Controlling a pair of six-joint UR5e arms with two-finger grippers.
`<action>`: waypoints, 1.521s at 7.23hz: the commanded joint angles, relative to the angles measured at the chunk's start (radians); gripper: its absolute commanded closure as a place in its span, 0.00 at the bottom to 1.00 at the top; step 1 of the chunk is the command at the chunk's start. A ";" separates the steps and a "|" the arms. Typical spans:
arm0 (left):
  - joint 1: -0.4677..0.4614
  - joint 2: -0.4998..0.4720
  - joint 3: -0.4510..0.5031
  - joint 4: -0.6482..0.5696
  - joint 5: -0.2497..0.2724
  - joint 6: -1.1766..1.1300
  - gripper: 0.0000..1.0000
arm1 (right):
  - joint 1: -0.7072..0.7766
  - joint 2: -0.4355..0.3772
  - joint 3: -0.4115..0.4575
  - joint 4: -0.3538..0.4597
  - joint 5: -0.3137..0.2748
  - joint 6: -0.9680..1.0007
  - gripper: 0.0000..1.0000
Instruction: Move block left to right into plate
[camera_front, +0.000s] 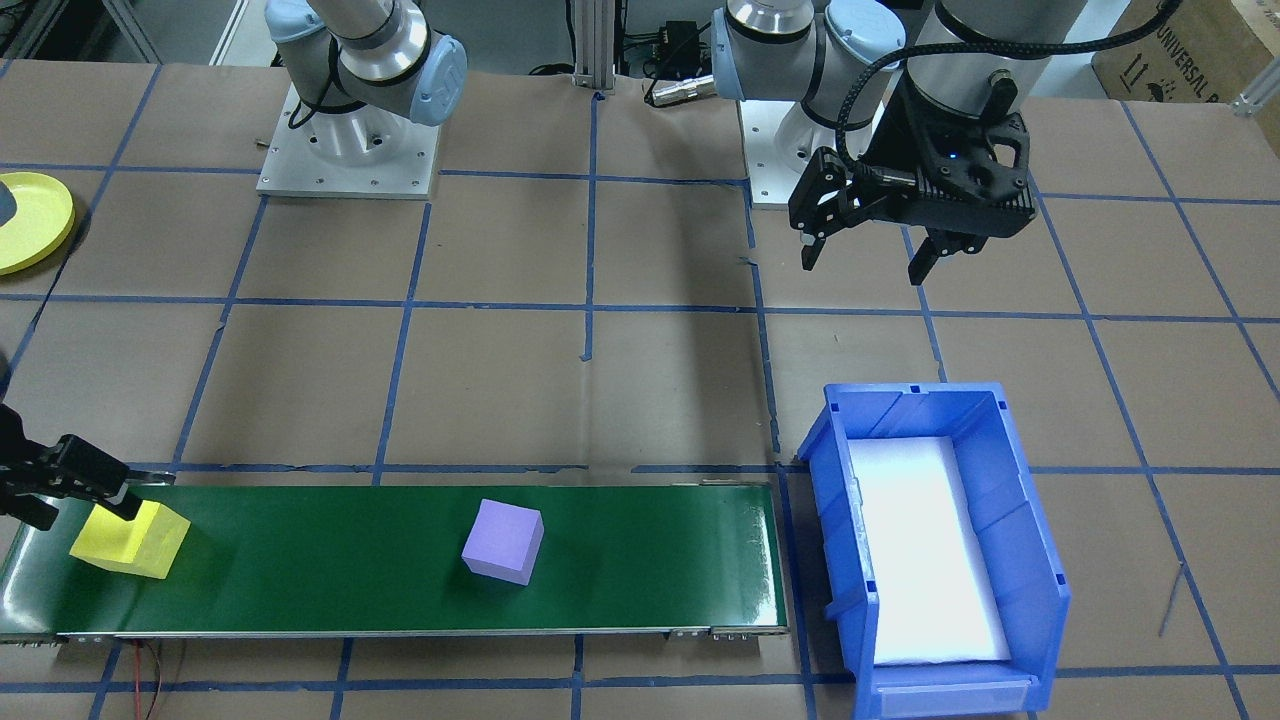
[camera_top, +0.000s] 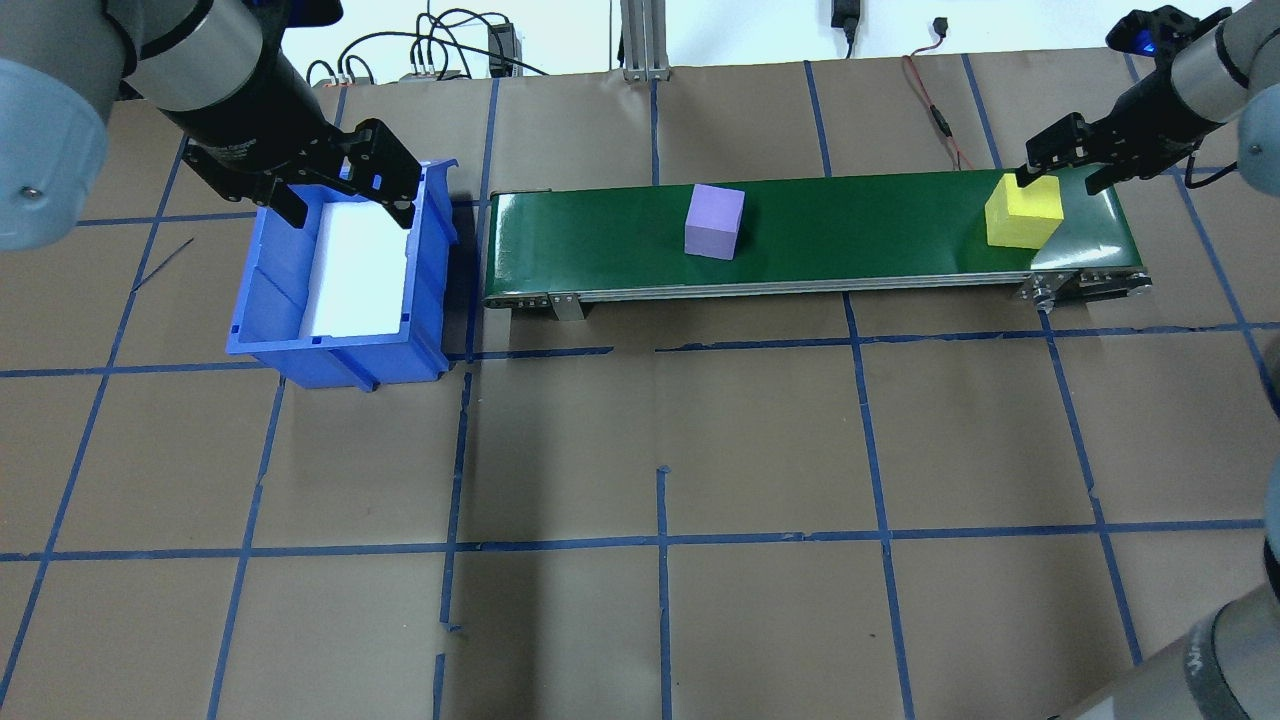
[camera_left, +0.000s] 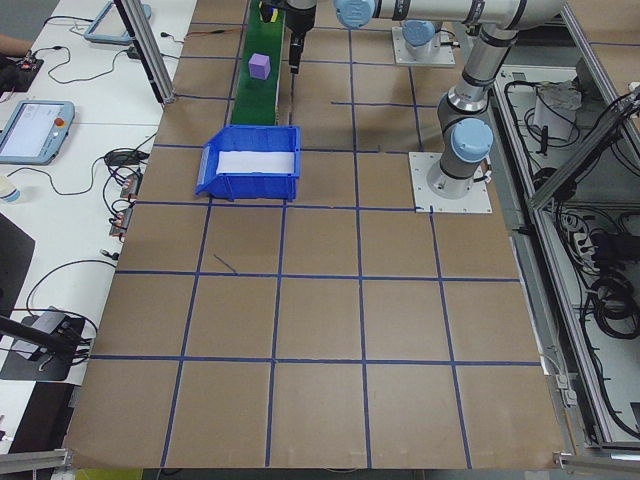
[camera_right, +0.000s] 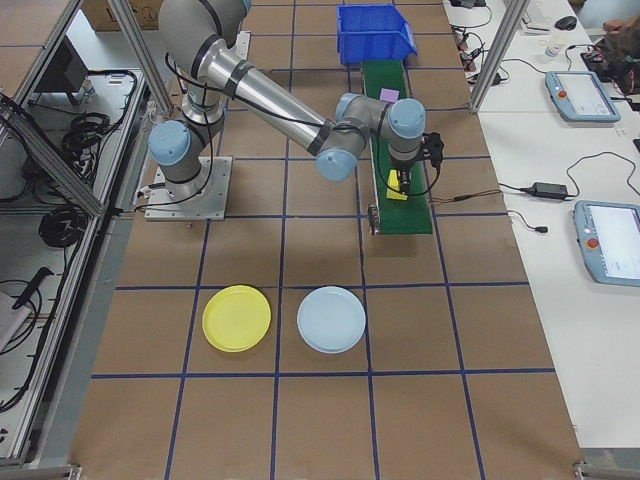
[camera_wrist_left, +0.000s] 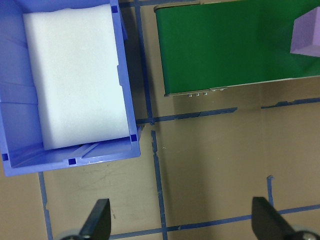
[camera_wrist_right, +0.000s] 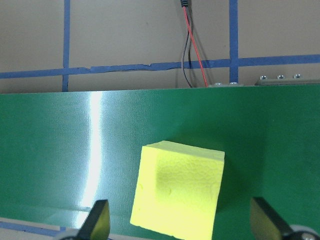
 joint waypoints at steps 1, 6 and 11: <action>0.000 0.000 0.000 0.001 -0.001 0.000 0.00 | 0.000 0.061 -0.022 -0.035 -0.036 0.005 0.00; 0.000 0.000 0.000 -0.001 0.000 0.000 0.00 | 0.000 0.078 -0.028 -0.095 -0.242 -0.025 0.71; 0.000 0.000 -0.002 -0.001 0.000 0.000 0.00 | -0.439 -0.189 0.028 0.237 -0.309 -0.570 0.77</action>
